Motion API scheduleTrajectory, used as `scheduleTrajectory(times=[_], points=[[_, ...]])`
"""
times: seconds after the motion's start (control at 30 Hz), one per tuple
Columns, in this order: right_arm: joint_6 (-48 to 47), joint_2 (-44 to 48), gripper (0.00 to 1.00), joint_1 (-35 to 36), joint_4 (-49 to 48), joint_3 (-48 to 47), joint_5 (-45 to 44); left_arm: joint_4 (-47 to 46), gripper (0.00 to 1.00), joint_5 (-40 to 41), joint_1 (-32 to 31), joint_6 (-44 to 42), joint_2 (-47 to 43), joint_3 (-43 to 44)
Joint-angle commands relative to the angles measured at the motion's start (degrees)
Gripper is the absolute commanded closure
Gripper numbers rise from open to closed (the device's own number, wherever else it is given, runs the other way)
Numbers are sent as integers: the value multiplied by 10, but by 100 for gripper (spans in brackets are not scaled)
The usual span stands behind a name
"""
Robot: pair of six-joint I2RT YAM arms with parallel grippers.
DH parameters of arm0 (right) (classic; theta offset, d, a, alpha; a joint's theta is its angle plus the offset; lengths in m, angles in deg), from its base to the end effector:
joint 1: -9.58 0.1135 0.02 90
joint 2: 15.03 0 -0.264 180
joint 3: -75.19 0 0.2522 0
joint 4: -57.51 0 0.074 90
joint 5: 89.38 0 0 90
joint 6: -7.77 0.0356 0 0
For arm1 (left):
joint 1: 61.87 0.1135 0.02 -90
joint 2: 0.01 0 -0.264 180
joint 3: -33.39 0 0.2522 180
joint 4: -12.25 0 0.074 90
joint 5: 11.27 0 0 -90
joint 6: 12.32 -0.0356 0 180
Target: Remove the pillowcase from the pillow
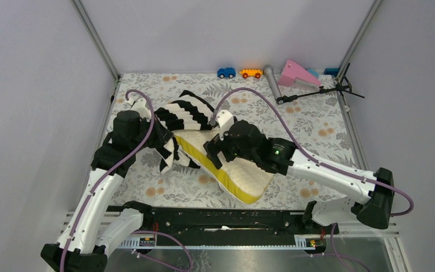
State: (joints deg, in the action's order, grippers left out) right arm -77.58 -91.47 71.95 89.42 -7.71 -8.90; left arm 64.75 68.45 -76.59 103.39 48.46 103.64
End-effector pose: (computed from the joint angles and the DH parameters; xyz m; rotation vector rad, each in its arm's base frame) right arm 0.1477 0.2695 0.3516 -0.8966 1.8505 0.5734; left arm 0.1656 -0.0501 0.3490 -0.0966 2.1553 -0.6055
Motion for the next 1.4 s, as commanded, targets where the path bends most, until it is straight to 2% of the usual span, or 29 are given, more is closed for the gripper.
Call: scheduleTrajectory(times=[0.0,0.13,0.2,0.23,0.27,0.3,0.33,0.47,0.63,0.7,0.83,0.93,1.17,1.37], points=[[-41,-58,0,28,14,-69,-30,-44,100,-34,1,-3,-17,6],[-43,-130,0,46,23,-112,-61,-44,100,-40,1,0,-15,8],[-39,-157,24,47,30,-123,-82,-44,100,-37,1,0,-17,9],[-32,-157,42,47,32,-120,-93,-43,100,-33,1,-1,-18,9],[-24,-150,69,47,29,-109,-105,-42,100,-25,1,-2,-20,9],[-17,-136,86,47,19,-92,-118,-41,100,-16,1,-2,-21,8],[-11,-114,98,47,3,-68,-131,-38,100,-4,1,-2,-23,7],[27,9,100,20,-53,33,-166,-27,100,62,1,11,-22,1],[79,163,100,-81,-57,110,-173,-29,100,100,1,33,-9,-11],[79,212,100,-100,-57,128,-220,-31,100,101,1,37,-3,-14],[83,305,100,-119,-53,157,-373,-32,100,136,1,40,4,-20],[74,369,100,-123,-80,181,-395,-34,100,158,1,45,3,-29],[81,435,100,-123,-113,215,-358,-48,100,154,1,60,13,-45],[83,470,100,-123,-112,218,-391,-49,100,157,1,61,23,-49]])
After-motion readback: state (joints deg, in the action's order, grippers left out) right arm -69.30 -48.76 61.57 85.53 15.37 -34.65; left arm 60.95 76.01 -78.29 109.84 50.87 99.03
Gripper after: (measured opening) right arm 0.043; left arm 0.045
